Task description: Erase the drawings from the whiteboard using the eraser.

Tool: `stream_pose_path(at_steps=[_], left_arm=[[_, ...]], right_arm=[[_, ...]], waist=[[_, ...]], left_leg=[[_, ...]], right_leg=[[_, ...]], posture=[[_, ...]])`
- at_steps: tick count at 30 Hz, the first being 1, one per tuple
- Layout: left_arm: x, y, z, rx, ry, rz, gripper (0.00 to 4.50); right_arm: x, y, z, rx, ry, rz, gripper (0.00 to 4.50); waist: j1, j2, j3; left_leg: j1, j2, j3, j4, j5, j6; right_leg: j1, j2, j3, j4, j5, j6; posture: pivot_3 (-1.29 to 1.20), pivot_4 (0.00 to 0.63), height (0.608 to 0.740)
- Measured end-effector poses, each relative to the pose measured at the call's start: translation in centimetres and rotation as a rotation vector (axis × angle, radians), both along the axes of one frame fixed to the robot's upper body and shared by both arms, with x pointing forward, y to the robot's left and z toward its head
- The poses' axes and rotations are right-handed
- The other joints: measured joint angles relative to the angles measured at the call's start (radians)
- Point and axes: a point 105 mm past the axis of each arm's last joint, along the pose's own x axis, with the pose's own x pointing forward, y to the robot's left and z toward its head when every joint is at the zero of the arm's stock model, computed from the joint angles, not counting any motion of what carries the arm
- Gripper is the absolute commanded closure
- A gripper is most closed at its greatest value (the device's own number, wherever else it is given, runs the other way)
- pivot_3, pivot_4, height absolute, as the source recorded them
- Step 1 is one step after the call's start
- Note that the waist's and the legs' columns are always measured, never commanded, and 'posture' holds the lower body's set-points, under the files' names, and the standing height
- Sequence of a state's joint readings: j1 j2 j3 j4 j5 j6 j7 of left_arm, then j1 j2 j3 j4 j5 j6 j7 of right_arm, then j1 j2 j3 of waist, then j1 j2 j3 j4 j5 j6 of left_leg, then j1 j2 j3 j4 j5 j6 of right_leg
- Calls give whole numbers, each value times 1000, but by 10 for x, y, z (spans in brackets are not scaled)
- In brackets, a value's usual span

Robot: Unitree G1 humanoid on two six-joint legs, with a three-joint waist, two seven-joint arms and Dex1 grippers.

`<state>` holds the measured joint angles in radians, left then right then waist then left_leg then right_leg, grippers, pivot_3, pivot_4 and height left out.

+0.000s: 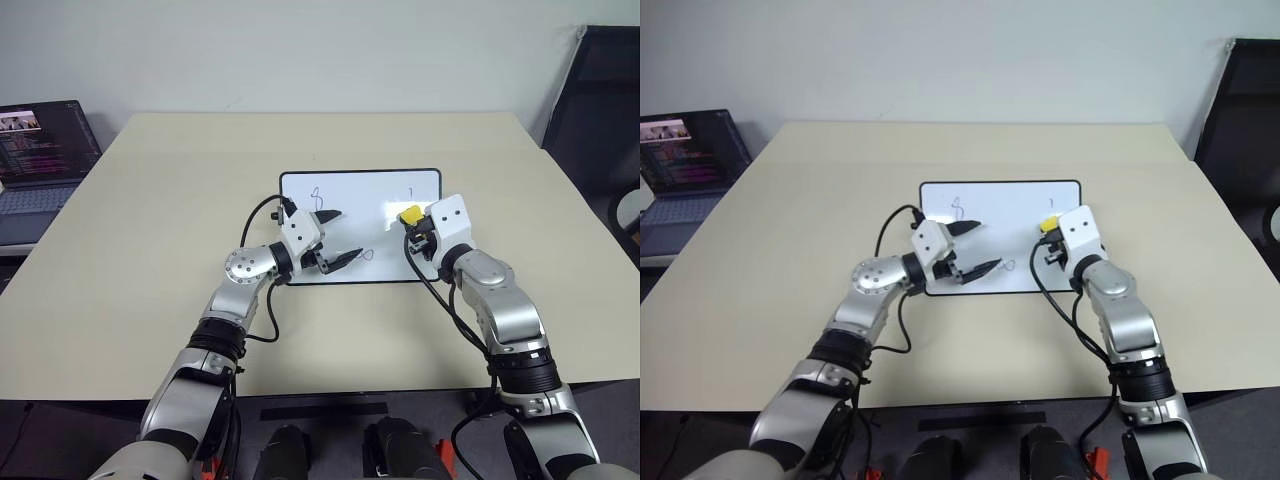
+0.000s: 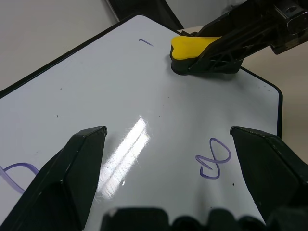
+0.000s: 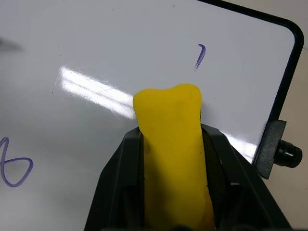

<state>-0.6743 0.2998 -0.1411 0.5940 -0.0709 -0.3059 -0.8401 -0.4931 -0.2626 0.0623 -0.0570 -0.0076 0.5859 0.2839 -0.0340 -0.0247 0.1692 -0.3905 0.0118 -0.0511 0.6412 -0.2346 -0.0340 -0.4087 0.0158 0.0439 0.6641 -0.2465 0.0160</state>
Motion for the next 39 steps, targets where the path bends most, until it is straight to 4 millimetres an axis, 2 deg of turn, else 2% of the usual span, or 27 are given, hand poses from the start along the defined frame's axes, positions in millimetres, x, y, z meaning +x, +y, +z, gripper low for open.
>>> stream_pose_path(at_steps=[13,23,39], left_arm=[[0,0,1,2,-4,0,0],[0,0,1,3,-3,-1,0],[-1,0,-3,4,13,-1,0]], right_arm=[[28,6,25,-7,-92,11,3292],[41,9,34,-10,-122,19,3292],[44,8,35,-4,-131,15,3292]], waist=[[-9,0,0],[-11,0,0],[-11,0,0]], left_leg=[[-1,0,1,1,0,0],[-1,0,1,1,0,0],[-2,0,0,1,0,0]], right_leg=[[0,0,1,-1,2,1],[0,0,1,-1,2,1],[-1,0,1,-1,2,1]], posture=[[0,150,740],[0,150,740],[0,150,740]])
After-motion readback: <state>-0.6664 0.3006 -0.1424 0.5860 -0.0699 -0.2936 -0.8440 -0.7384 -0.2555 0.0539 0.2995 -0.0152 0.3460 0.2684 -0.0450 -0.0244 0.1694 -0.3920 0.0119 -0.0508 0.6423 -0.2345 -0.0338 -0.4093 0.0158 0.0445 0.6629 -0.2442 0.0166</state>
